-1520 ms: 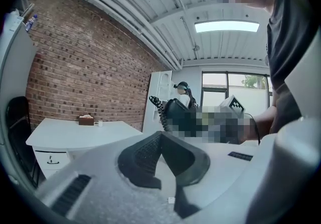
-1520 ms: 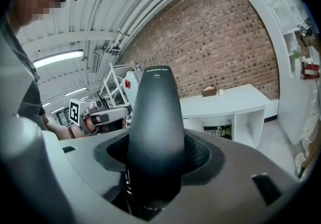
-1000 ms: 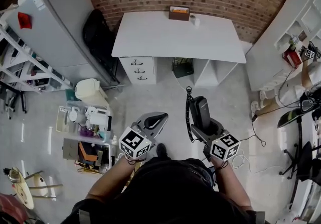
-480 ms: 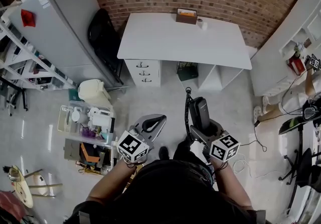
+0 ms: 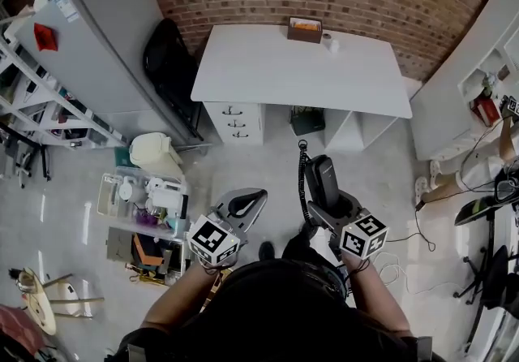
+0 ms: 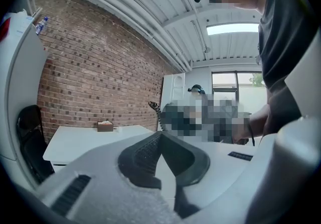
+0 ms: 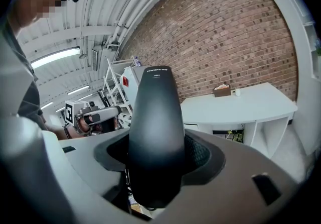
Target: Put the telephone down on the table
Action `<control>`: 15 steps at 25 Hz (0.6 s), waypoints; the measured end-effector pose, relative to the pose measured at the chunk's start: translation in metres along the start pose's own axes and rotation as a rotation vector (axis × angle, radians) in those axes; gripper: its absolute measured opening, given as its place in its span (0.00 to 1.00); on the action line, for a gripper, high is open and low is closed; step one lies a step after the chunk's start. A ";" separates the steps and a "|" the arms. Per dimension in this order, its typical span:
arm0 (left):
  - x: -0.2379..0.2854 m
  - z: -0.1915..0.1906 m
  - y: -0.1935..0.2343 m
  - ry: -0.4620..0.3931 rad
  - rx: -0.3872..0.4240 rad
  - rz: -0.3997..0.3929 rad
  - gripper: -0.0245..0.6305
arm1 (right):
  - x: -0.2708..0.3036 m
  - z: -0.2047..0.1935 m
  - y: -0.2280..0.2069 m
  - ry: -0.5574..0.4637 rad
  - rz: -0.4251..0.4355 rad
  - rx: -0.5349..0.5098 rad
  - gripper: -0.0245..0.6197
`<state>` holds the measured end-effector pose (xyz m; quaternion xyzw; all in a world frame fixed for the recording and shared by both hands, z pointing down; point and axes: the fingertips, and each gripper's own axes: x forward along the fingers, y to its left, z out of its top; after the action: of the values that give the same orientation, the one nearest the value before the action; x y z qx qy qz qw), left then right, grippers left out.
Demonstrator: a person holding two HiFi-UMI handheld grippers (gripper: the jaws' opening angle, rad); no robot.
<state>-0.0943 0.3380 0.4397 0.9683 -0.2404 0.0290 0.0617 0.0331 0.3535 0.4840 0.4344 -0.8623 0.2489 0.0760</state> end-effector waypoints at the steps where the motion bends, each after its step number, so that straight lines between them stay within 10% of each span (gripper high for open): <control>1: 0.006 -0.001 0.000 0.004 0.000 0.000 0.05 | 0.000 0.001 -0.006 0.002 0.001 0.002 0.46; 15: 0.156 0.007 0.014 0.054 -0.001 -0.026 0.05 | -0.016 0.045 -0.145 -0.009 -0.001 0.030 0.46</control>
<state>0.0373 0.2530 0.4475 0.9701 -0.2263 0.0541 0.0689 0.1603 0.2702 0.4918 0.4370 -0.8587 0.2595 0.0656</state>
